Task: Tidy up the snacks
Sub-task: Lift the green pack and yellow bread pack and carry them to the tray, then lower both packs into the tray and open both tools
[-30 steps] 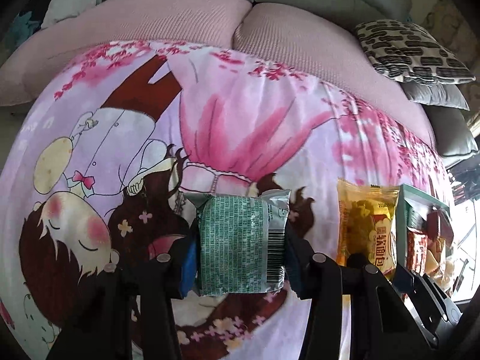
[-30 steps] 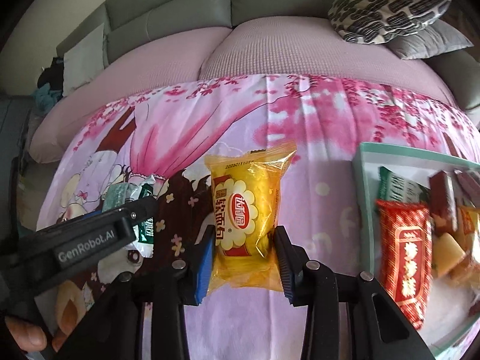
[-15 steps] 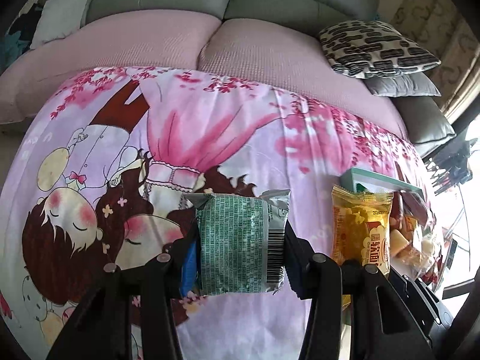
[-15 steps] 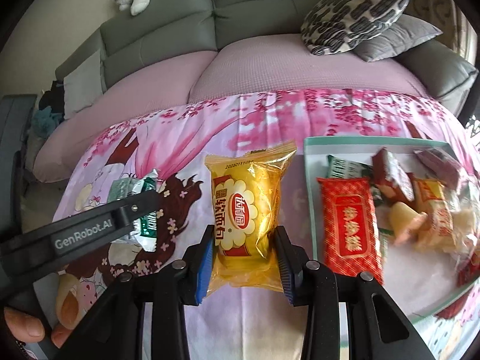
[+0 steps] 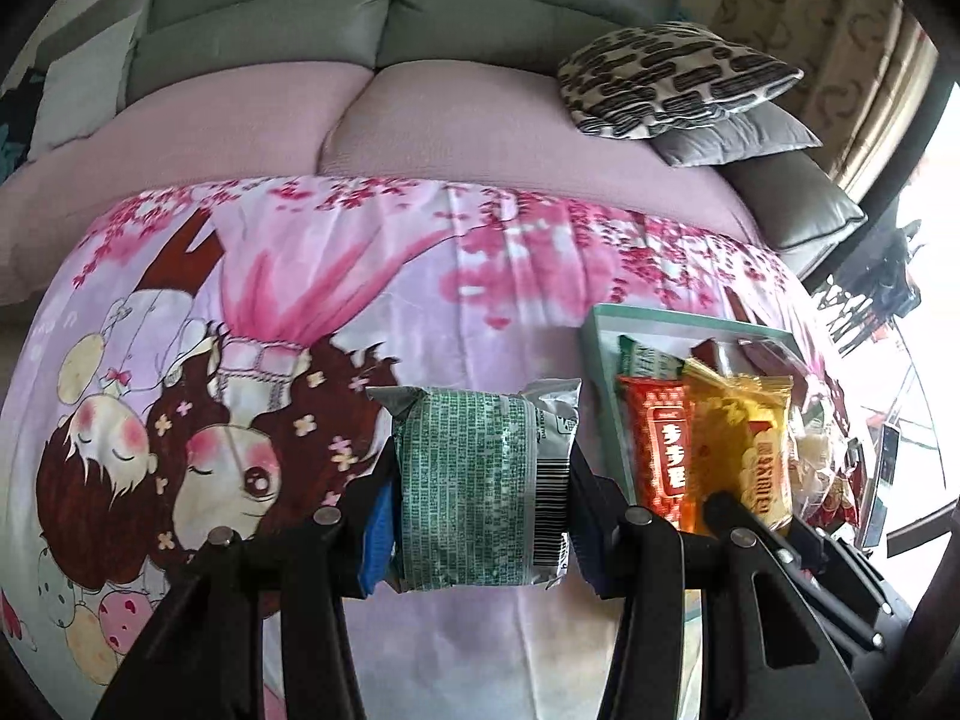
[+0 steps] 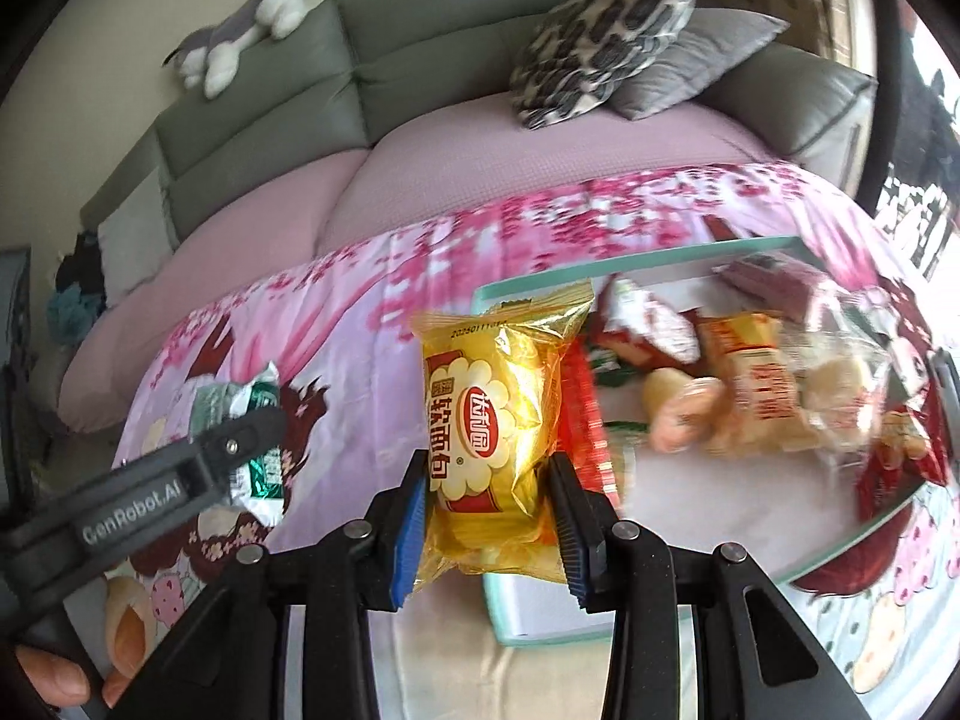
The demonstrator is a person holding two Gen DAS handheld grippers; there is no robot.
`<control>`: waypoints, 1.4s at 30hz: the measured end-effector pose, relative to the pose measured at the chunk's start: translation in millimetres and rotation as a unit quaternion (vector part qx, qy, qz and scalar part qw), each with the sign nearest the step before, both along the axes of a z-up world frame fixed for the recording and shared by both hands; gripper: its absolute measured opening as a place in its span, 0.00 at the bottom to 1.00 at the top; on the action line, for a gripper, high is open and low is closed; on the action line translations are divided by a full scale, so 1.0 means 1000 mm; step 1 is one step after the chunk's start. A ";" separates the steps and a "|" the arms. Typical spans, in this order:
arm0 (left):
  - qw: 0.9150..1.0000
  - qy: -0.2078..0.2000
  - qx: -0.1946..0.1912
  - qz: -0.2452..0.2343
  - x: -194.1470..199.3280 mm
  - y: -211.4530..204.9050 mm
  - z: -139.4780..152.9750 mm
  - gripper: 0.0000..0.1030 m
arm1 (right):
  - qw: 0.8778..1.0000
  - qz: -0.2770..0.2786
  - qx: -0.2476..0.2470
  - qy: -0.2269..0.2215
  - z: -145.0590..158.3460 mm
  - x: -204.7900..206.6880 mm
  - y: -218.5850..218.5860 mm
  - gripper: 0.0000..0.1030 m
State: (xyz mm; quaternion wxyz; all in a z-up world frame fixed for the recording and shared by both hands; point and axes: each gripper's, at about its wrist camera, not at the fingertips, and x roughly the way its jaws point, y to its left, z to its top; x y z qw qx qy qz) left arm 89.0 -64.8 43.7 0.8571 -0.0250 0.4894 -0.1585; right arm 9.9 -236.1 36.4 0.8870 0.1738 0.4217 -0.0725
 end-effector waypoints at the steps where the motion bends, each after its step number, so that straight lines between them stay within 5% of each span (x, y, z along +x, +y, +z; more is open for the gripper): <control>1: 1.000 -0.002 -0.002 -0.003 -0.001 -0.003 0.001 0.49 | 1.000 -0.010 0.002 -0.002 0.001 -0.003 -0.008 0.39; 17: 0.998 -0.016 -0.007 -0.059 -0.018 -0.060 0.003 0.49 | 0.991 -0.131 0.010 -0.015 0.007 -0.047 -0.100 0.39; 42: 0.993 -0.018 0.013 -0.120 -0.022 -0.142 -0.029 0.49 | 0.994 -0.109 0.021 0.014 -0.011 -0.045 -0.110 0.40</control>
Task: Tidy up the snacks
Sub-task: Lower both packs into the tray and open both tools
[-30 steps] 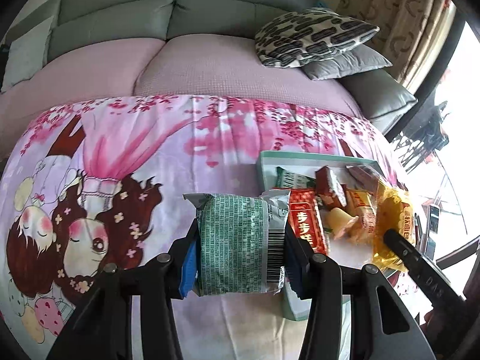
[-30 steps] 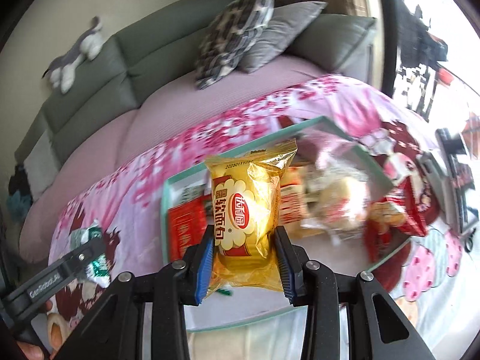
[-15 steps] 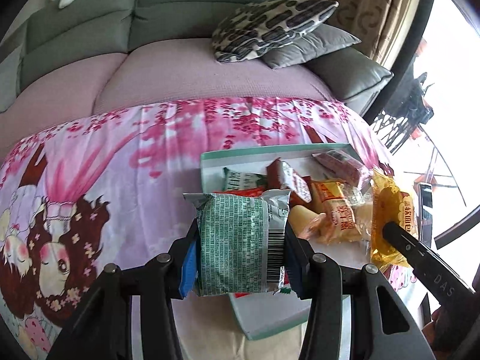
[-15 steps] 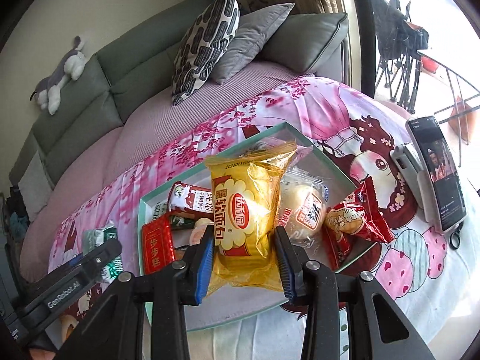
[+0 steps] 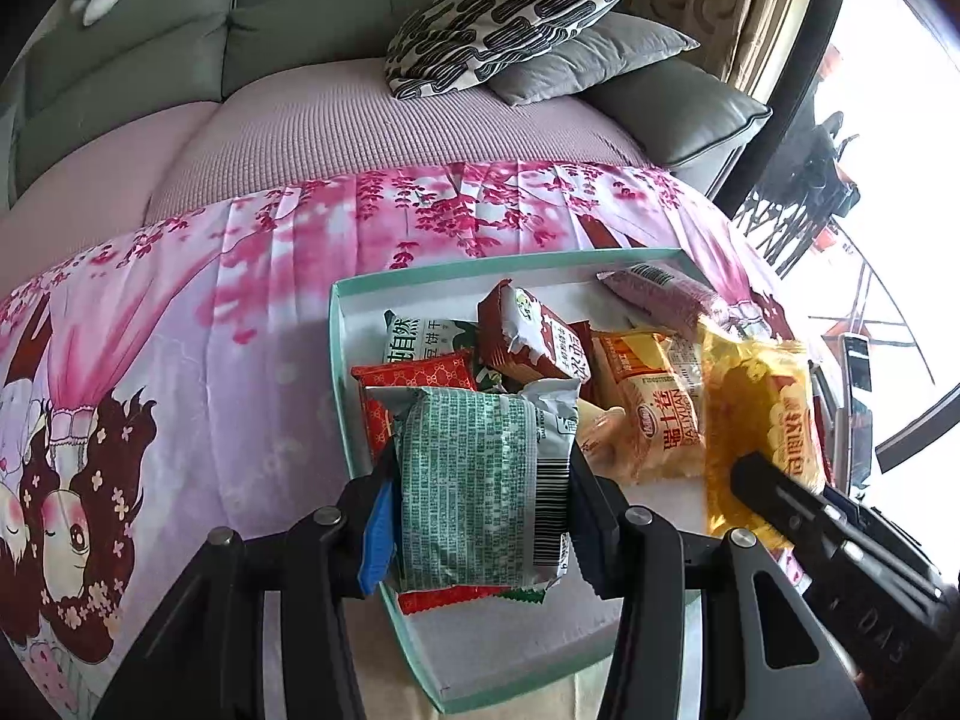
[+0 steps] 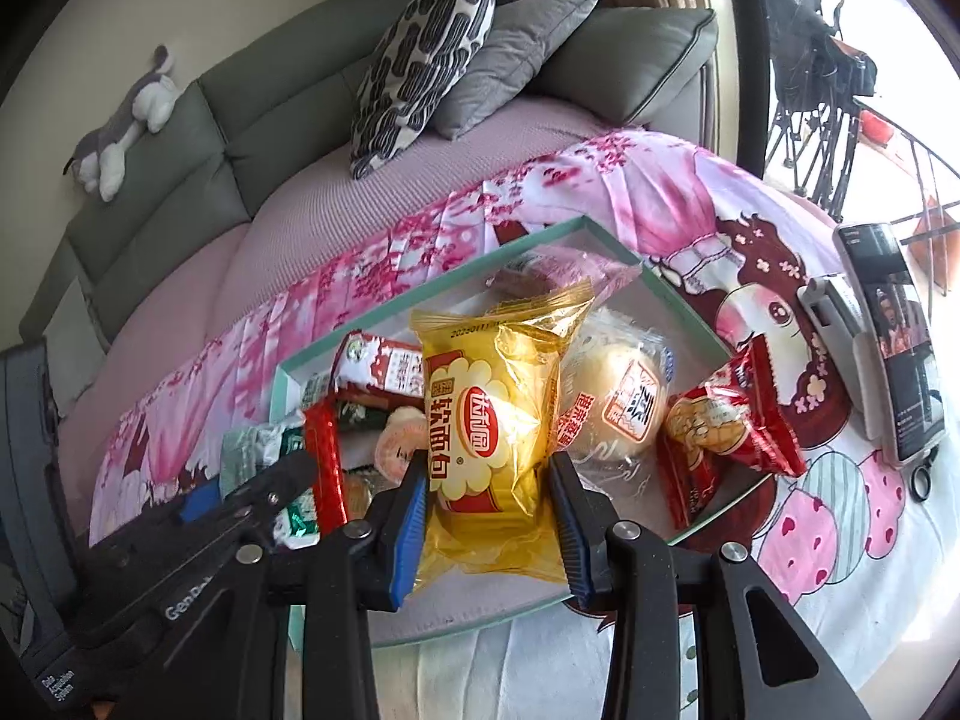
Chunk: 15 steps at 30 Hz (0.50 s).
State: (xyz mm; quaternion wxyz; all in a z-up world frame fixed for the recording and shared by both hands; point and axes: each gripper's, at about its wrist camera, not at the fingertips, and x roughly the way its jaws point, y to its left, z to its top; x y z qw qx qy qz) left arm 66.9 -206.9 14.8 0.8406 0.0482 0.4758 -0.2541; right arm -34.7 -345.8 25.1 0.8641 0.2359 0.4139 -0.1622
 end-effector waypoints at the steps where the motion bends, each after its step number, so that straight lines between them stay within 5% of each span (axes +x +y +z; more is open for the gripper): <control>1: 1.000 0.001 0.000 0.001 0.001 0.000 -0.001 0.49 | 1.000 0.003 0.002 0.002 -0.002 0.001 0.001 0.40; 15: 1.000 0.000 0.010 -0.001 0.002 -0.003 -0.007 0.49 | 0.999 0.033 -0.002 0.034 -0.013 0.010 0.011 0.40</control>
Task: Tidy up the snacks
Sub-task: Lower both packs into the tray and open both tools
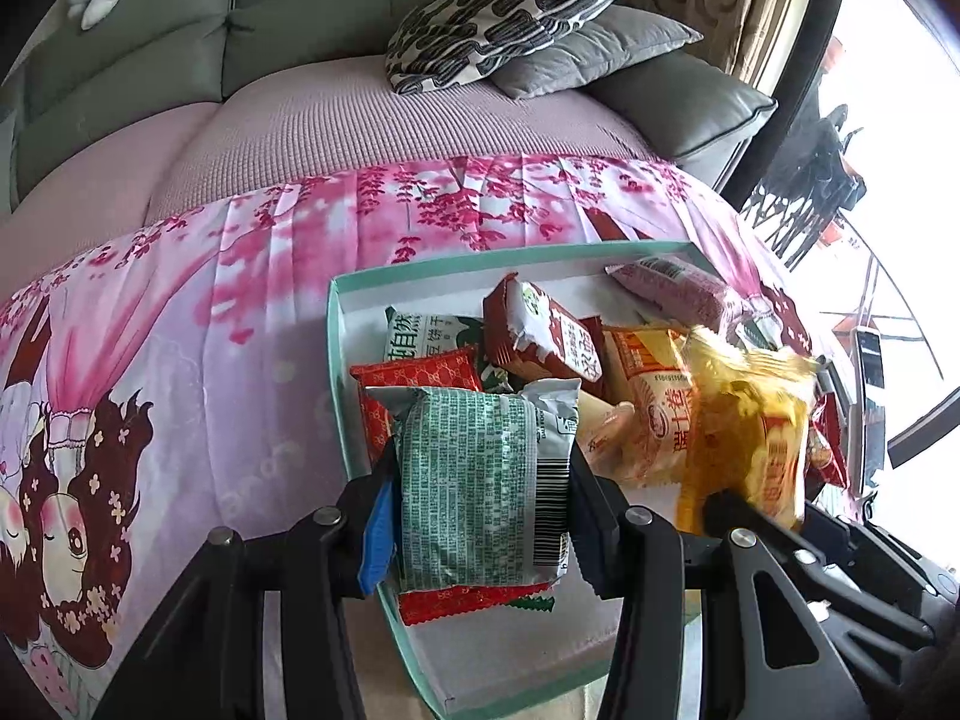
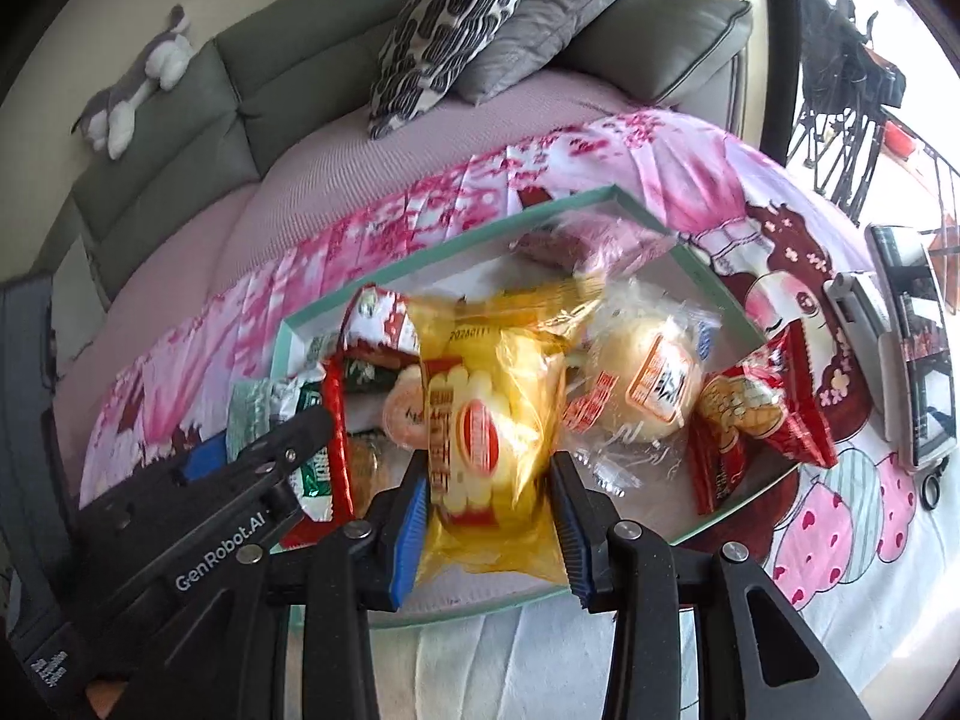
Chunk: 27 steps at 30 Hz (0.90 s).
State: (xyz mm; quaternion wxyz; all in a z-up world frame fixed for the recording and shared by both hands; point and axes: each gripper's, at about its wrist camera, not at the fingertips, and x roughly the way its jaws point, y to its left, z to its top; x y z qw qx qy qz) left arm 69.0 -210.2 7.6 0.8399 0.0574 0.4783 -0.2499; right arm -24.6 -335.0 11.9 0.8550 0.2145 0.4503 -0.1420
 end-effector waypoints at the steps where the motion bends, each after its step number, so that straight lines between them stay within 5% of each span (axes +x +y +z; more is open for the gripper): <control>1: 1.000 0.000 0.003 -0.001 -0.001 -0.001 -0.001 0.49 | 1.000 0.001 0.000 0.004 -0.002 0.001 0.000 0.40; 14: 1.000 0.007 0.014 -0.012 -0.003 -0.004 -0.006 0.49 | 0.999 -0.013 0.007 0.033 -0.017 0.003 -0.009 0.40; 19: 1.000 0.011 0.016 -0.019 -0.004 -0.007 -0.007 0.49 | 0.999 -0.035 0.004 0.039 -0.019 -0.001 -0.019 0.57; 27: 0.999 0.028 0.005 -0.018 -0.001 -0.003 -0.008 0.54 | 0.999 -0.039 0.003 0.033 -0.017 -0.004 -0.023 0.65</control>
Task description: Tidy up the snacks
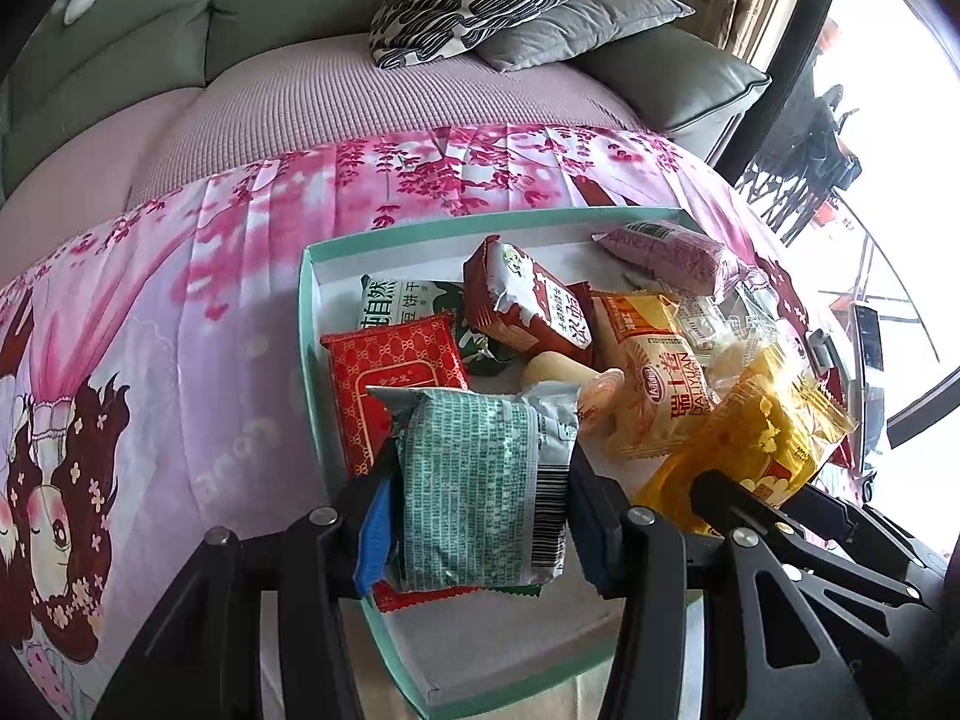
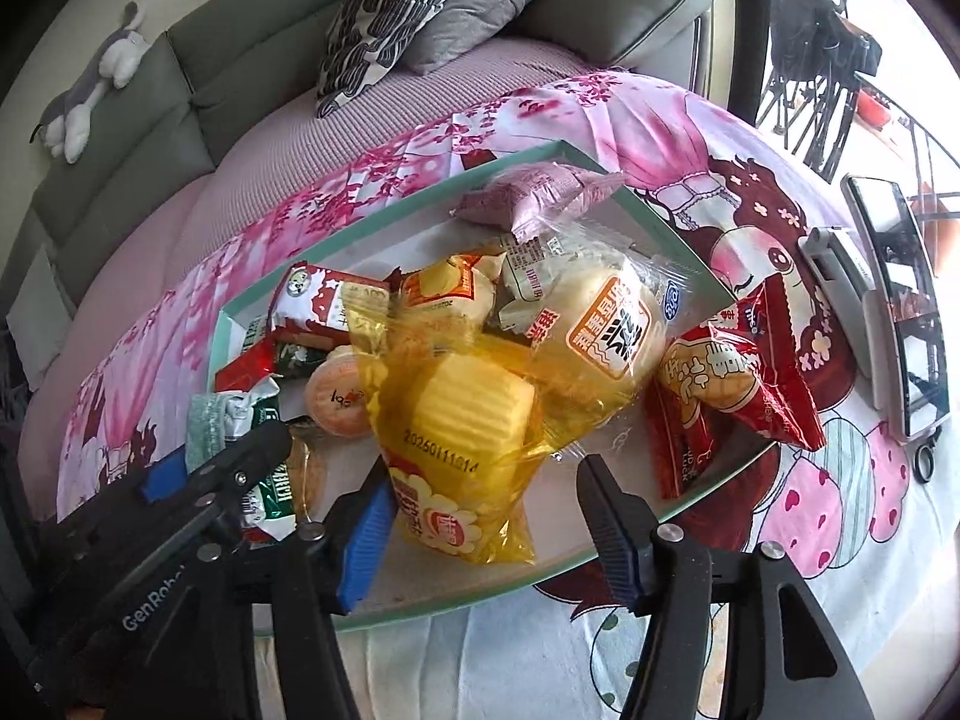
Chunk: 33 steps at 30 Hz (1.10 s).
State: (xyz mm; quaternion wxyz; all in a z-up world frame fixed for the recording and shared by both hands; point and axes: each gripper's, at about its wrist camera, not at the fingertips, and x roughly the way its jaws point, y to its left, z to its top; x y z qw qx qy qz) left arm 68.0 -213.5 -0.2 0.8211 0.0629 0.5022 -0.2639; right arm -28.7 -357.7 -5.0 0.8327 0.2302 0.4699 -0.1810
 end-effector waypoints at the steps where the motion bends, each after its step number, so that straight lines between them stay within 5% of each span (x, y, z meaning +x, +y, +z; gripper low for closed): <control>1: 1.000 0.004 -0.004 0.004 0.001 0.002 0.001 0.56 | 1.000 -0.002 -0.001 -0.001 0.001 -0.001 -0.001 0.68; 5: 0.999 0.019 -0.022 0.017 0.007 0.013 0.005 0.67 | 1.000 -0.009 -0.002 -0.003 -0.001 -0.002 -0.004 0.78; 13: 0.998 0.017 -0.040 0.038 0.008 0.030 0.019 0.71 | 1.000 0.006 -0.012 -0.015 0.003 0.001 0.003 0.92; 15: 0.998 0.012 -0.032 0.053 0.010 0.035 0.020 0.77 | 1.000 0.008 -0.016 -0.018 0.004 0.002 0.005 1.00; 22: 0.993 0.001 0.019 0.114 0.019 0.059 0.012 0.85 | 0.999 0.010 -0.023 -0.032 0.008 0.002 0.007 1.00; 24: 0.991 -0.001 0.035 0.128 0.020 0.064 0.007 0.94 | 0.999 0.012 -0.023 -0.037 0.008 0.002 0.006 1.00; 33: 0.981 -0.026 0.091 0.170 0.023 0.077 0.002 0.95 | 0.999 0.020 -0.028 -0.042 0.010 0.003 0.010 1.00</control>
